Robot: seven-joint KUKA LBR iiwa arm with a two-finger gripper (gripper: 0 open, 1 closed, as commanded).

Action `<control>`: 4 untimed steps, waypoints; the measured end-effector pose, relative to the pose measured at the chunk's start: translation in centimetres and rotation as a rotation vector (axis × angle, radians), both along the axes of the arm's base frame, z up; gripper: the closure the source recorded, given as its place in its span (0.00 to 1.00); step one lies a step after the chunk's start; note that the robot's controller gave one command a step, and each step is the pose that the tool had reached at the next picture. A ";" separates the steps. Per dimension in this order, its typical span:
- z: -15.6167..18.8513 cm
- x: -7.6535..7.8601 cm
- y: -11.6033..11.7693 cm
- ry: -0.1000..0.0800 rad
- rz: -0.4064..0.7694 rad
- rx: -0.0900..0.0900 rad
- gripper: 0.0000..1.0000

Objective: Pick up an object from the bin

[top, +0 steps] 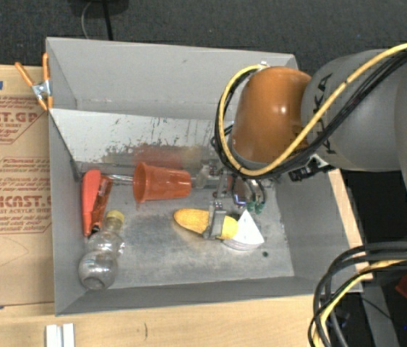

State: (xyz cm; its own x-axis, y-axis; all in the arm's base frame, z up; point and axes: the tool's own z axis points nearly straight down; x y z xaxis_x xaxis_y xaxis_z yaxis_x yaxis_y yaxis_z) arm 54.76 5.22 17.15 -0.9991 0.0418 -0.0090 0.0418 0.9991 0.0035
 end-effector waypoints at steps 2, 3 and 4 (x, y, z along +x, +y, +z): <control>-4.3 -1.3 -4.7 0.002 -0.215 0.003 0.00; -9.5 -2.0 -3.7 0.004 -0.192 0.000 0.00; -10.3 -2.9 -3.1 0.003 -0.353 0.004 1.00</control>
Offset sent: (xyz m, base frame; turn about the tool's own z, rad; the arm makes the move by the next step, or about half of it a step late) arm -0.0115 -0.0471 -0.0434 0.2223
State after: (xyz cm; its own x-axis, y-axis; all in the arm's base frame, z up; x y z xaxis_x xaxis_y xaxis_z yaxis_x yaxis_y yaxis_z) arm 51.85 2.16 6.86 -0.9230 0.3847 -0.0049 0.3847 0.9230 0.0071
